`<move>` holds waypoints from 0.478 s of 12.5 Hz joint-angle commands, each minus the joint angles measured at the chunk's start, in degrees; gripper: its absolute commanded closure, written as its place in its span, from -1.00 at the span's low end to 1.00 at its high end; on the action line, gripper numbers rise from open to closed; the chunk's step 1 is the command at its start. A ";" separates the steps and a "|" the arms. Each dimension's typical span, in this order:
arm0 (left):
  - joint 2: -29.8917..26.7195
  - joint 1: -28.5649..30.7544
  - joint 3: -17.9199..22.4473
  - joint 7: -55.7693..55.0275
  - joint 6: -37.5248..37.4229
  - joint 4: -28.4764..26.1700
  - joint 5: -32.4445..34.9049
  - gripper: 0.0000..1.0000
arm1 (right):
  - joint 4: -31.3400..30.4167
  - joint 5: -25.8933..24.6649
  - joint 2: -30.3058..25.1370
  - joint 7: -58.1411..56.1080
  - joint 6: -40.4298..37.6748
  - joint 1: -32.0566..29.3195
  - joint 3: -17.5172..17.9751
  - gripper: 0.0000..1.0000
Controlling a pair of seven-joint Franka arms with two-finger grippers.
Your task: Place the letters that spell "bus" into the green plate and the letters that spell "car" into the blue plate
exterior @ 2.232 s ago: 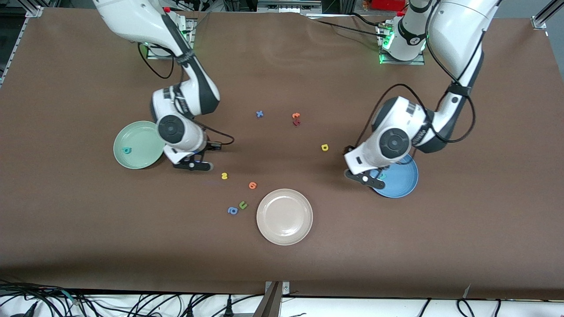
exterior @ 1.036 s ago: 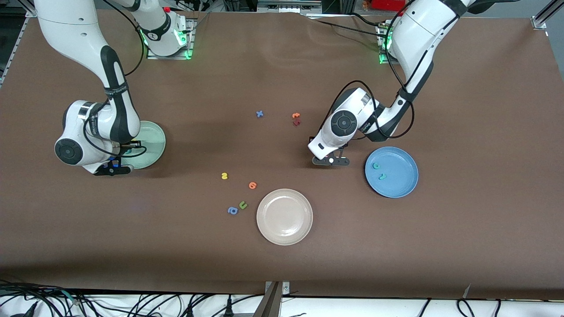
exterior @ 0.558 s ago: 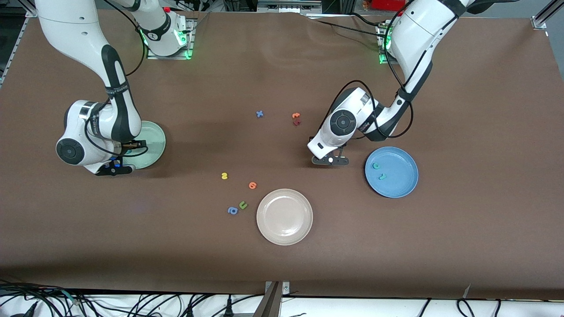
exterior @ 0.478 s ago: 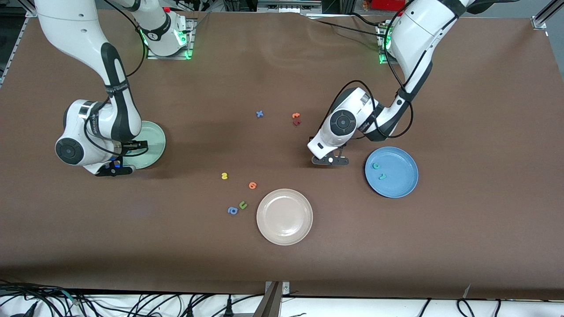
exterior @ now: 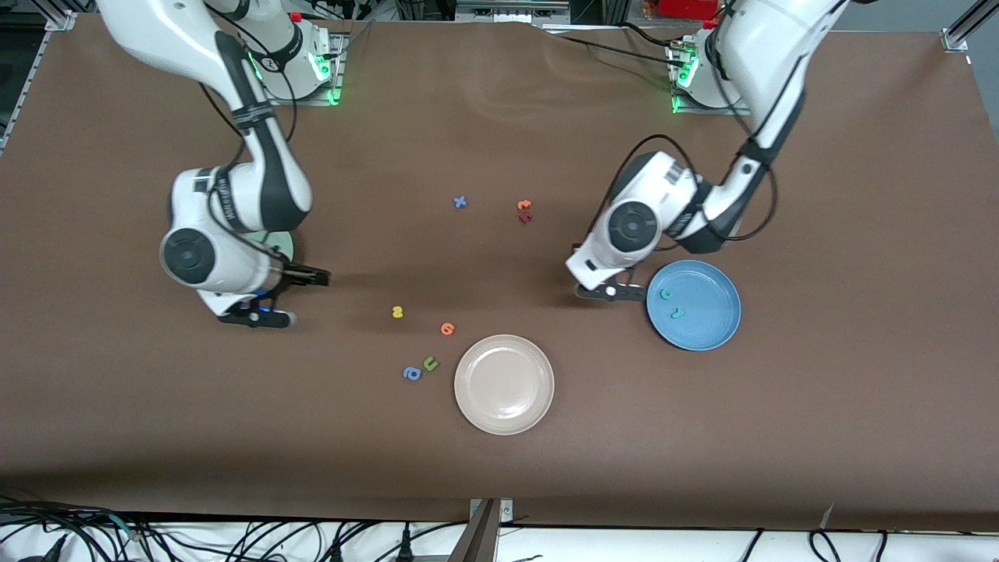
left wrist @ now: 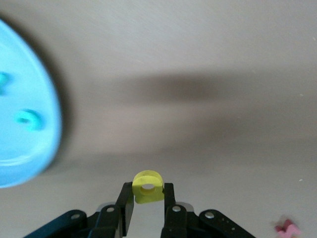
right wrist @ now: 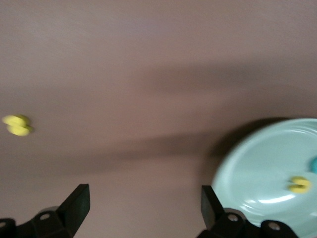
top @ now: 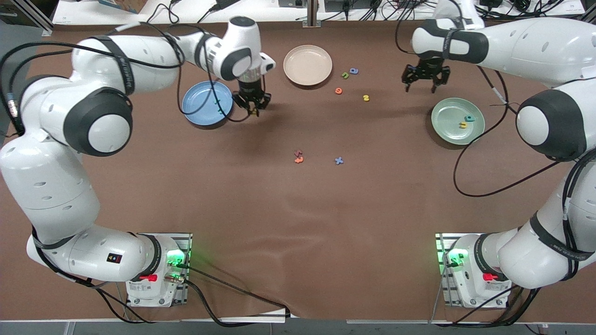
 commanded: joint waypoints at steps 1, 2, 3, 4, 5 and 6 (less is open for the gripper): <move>-1.68 5.22 -0.30 8.81 -2.67 -0.31 10.00 0.79 | 2.19 0.15 3.95 7.22 6.95 -0.19 3.22 -0.98; -1.59 6.37 -0.30 9.53 -2.85 -0.40 14.15 0.79 | 3.06 0.15 5.79 9.33 9.76 -0.19 4.89 -0.98; -1.41 7.25 -0.39 9.63 -2.76 -0.31 15.23 0.77 | 4.46 0.24 7.55 11.79 11.62 -0.19 6.21 -0.98; -1.33 7.34 -0.39 9.63 -2.76 -0.31 15.24 0.57 | 6.83 0.15 9.65 14.86 12.86 -0.19 7.44 -0.98; -1.32 7.26 -0.39 9.63 -2.85 -0.31 15.24 0.16 | 9.29 0.15 11.50 17.50 13.13 -0.19 8.67 -0.98; -1.32 7.34 -0.39 9.54 -2.85 -0.31 15.24 -0.99 | 10.96 0.15 13.00 18.57 13.22 -0.19 9.46 -0.98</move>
